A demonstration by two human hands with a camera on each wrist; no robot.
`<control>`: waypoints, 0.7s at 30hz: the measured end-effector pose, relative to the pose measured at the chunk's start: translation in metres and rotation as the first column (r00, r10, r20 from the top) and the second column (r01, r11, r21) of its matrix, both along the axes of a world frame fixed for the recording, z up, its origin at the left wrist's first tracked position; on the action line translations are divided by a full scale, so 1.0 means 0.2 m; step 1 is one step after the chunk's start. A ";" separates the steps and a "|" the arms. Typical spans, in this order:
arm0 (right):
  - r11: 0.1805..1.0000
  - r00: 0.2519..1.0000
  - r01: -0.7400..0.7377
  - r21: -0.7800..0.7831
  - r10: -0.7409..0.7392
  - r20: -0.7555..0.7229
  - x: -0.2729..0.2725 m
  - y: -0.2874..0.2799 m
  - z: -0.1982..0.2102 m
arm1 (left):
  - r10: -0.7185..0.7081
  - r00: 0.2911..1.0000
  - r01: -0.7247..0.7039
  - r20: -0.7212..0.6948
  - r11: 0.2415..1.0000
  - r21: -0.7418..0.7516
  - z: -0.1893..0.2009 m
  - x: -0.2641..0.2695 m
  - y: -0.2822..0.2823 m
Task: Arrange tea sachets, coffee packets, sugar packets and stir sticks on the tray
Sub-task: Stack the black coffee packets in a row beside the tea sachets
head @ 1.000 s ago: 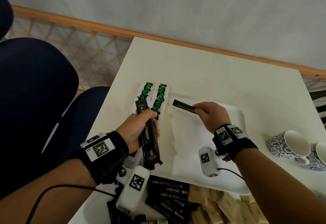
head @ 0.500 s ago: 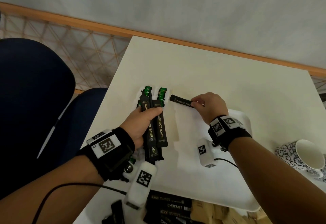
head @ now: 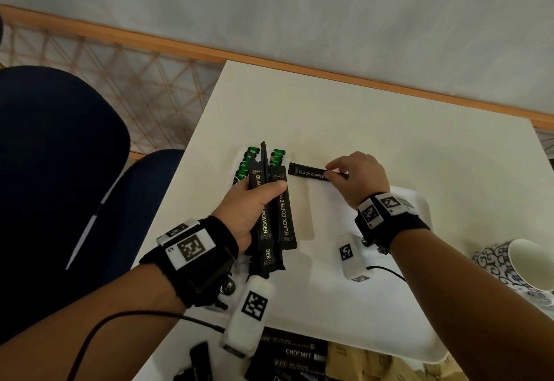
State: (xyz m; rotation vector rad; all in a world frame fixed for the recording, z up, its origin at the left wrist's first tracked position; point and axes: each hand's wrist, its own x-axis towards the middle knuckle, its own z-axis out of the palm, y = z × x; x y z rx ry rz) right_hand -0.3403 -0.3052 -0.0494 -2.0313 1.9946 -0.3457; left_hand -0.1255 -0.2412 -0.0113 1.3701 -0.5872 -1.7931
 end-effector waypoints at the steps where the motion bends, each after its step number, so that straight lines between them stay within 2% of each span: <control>1: 1.000 1.000 0.007 -0.002 -0.006 0.006 -0.01 0.00 0.00 | 0.000 1.000 0.000 -0.002 1.000 -0.004 0.00 0.00 0.00; 4: 0.996 0.995 0.040 -0.083 -0.032 0.092 -0.01 0.03 0.02 | 0.006 1.000 -0.006 -0.005 1.000 -0.021 0.00 -0.02 0.01; 6: 0.992 0.974 0.053 -0.117 -0.026 0.223 0.01 0.08 0.06 | 0.007 1.000 -0.007 -0.011 0.999 -0.037 0.00 -0.03 0.01; 8: 1.000 0.914 0.025 -0.015 -0.017 0.406 0.05 0.15 0.11 | 0.013 1.000 -0.014 -0.020 0.999 -0.051 0.01 -0.04 0.02; 10: 0.984 0.820 -0.068 0.165 -0.039 0.571 0.09 0.24 0.15 | 0.012 1.000 -0.013 -0.029 0.998 -0.059 0.02 -0.06 0.03; 13: 0.923 0.697 -0.204 0.327 -0.097 0.710 0.16 0.36 0.21 | 0.011 0.999 -0.013 -0.034 0.998 -0.061 0.02 -0.08 0.04; 16: 0.896 0.609 -0.235 0.378 -0.167 0.775 0.18 0.42 0.23 | 0.021 0.997 -0.024 -0.068 0.999 -0.042 0.03 -0.10 0.06; 19: 0.892 0.639 -0.208 0.401 -0.187 0.746 0.19 0.42 0.23 | 0.015 0.999 -0.018 -0.044 0.998 -0.052 0.03 -0.10 0.07; 21: 0.903 0.620 -0.174 0.393 -0.210 0.756 0.19 0.41 0.23 | 0.036 0.999 -0.037 -0.024 0.998 -0.047 0.03 -0.09 0.07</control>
